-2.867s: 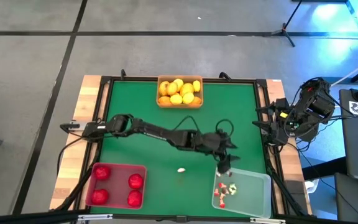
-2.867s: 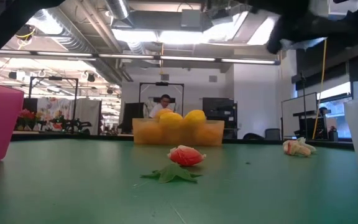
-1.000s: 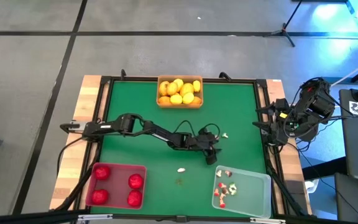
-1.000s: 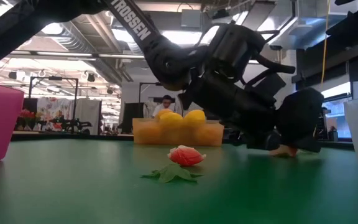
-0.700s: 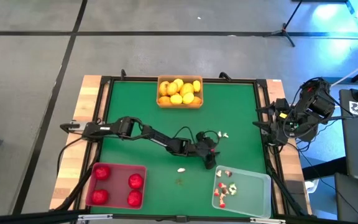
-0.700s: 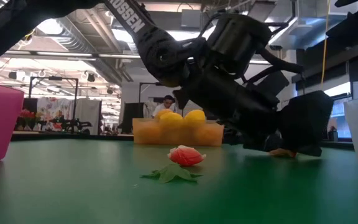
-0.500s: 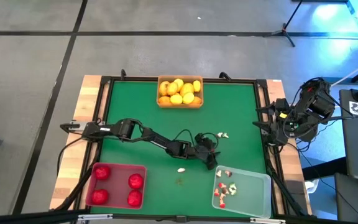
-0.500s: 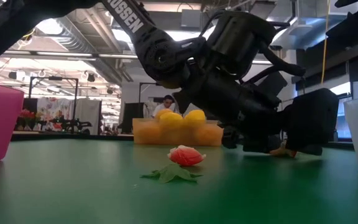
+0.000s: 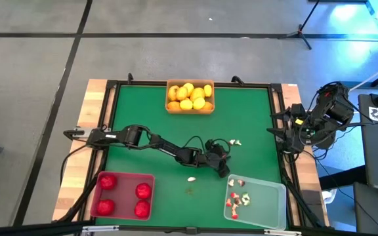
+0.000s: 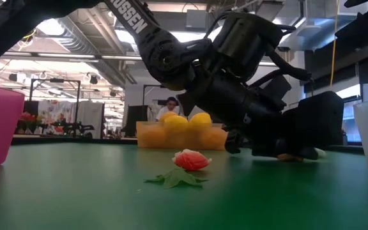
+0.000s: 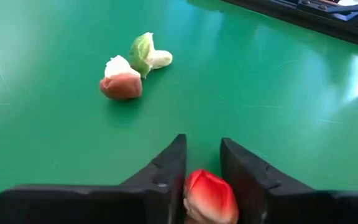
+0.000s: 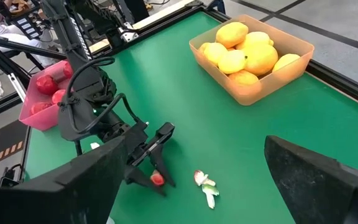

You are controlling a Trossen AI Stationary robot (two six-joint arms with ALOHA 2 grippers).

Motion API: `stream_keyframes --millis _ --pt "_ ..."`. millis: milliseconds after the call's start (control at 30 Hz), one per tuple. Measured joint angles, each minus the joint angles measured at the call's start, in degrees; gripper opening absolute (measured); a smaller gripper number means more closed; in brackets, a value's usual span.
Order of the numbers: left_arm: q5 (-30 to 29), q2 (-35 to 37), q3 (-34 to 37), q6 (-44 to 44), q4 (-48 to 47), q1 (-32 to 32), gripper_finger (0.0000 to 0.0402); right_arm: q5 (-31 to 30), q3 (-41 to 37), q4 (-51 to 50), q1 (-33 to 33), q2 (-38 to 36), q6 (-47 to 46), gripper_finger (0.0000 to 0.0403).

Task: Sort produce into baskets
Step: Put the red mushroom into the transparent bin

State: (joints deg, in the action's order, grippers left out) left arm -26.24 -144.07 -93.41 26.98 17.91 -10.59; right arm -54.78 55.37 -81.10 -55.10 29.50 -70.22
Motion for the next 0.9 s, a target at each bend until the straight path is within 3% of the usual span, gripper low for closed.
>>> stream_keyframes --millis 200,367,633,900 --pt "1.69 1.57 0.13 -0.57 -1.02 -0.01 0.0056 0.0 0.0 0.0 0.01 0.0 0.0 0.0374" --pt "4.38 4.59 0.41 -4.33 -4.16 0.2 0.0055 0.0 0.0 0.0 0.0 0.0 0.01 0.0374" --pt "2.64 11.26 0.28 -7.09 -4.52 0.53 0.0054 -0.04 0.0 0.29 0.0 0.0 0.0 0.0374" --pt "2.39 15.72 0.13 -7.73 3.78 -1.89 0.0059 -0.57 0.0 0.52 0.0 0.0 -0.26 0.0374"
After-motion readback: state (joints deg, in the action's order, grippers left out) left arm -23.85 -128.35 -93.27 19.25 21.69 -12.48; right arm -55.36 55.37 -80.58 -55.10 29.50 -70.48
